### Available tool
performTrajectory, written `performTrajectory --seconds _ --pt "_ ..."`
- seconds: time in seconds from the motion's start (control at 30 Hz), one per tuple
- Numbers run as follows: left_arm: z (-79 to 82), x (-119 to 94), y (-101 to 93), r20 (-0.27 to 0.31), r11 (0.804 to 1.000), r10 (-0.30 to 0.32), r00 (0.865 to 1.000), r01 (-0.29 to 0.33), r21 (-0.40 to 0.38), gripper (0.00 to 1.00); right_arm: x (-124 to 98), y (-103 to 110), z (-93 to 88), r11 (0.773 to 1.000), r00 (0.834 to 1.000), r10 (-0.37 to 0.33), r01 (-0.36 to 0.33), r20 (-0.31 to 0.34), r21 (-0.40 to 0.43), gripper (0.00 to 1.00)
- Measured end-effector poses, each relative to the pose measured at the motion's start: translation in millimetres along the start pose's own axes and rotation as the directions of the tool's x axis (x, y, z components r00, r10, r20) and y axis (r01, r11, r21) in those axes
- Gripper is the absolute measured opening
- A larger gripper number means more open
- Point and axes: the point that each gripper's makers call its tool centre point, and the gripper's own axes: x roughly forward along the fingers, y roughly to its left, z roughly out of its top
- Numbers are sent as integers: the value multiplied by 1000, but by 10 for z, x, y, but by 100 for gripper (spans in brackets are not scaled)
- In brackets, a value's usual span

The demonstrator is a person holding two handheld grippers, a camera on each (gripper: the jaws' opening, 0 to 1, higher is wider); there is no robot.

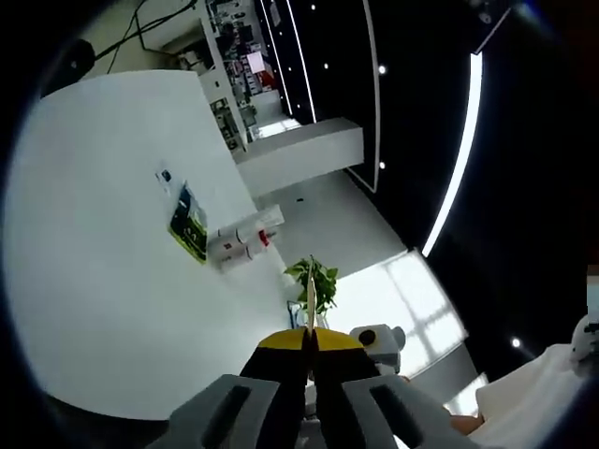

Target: Arrange the skincare products in the storage area until every visible bottle or jar stands upright without overlapping.

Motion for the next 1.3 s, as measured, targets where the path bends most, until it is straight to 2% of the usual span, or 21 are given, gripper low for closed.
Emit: performTrajectory --seconds 0.23,0.33,0.4,0.47,0.57,0.63,0.67,0.7,0.73,0.77,0.8,0.87,0.9,0.93,0.97,1.0,1.03,1.1,1.2,1.27,1.3 --pt "-7 41 -51 -11 1000 9 1000 -9 18 3 -19 4 45 1000 1000 9 -9 25 14 0" --pt "41 32 -42 -13 998 38 999 -37 46 4 -56 -26 149 1000 998 7 -8 55 22 0" --pt "130 -1 -12 -5 991 80 997 -79 106 7 -62 -28 212 999 997 13 -16 73 33 0" --pt "201 -53 29 -13 976 137 990 -133 172 13 -62 -35 269 999 997 15 -18 82 32 0" --pt "280 -148 102 -21 927 233 972 -215 308 16 -43 -80 387 1000 996 10 -13 88 28 0" --pt "326 -235 204 -13 852 329 944 -290 437 18 -23 -115 487 999 995 8 -12 102 37 0" --pt "341 -288 277 -1 779 393 920 -332 531 19 -5 -123 538 999 994 11 -16 106 43 0" --pt "342 -332 351 0 725 443 897 -358 589 19 13 -130 577 999 994 10 -15 107 45 0" --pt "333 -386 443 15 624 513 858 -386 679 20 42 -133 628 999 994 11 -16 111 47 0" --pt "315 -404 487 29 558 545 838 -388 734 21 66 -143 667 999 994 10 -16 111 50 0" --pt "267 -402 534 27 510 564 825 -373 775 23 86 -150 701 998 994 9 -15 113 54 0" --pt "27 -363 646 -41 493 597 801 -326 806 22 148 -186 807 998 993 4 -12 119 60 0" --pt "-46 -351 695 -61 476 616 786 -310 823 21 181 -210 852 998 993 0 -7 120 63 0" --pt "-59 -335 727 -51 439 630 775 -301 847 21 223 -237 900 998 993 -8 0 120 67 0" --pt "-50 -301 763 -23 377 639 769 -287 880 21 252 -256 937 998 993 -11 3 121 70 0" --pt "-34 -290 805 -5 366 643 766 -302 880 20 281 -264 968 997 992 -13 5 122 73 0" --pt "-26 -327 917 3 360 677 736 -335 871 20 326 -284 1021 997 992 -20 11 123 76 0" --pt "17 -402 1057 10 315 736 677 -355 880 20 400 -322 1103 997 992 -35 26 119 78 0" --pt "22 -419 1038 19 324 726 687 -367 872 19 505 -403 1213 996 993 -57 50 108 70 0" --pt "-13 -484 1113 12 291 762 647 -359 887 18 582 -493 1277 995 992 -79 72 101 73 0" --pt "-32 -480 1146 10 286 767 642 -355 890 18 630 -560 1308 992 991 -94 86 95 88 0"
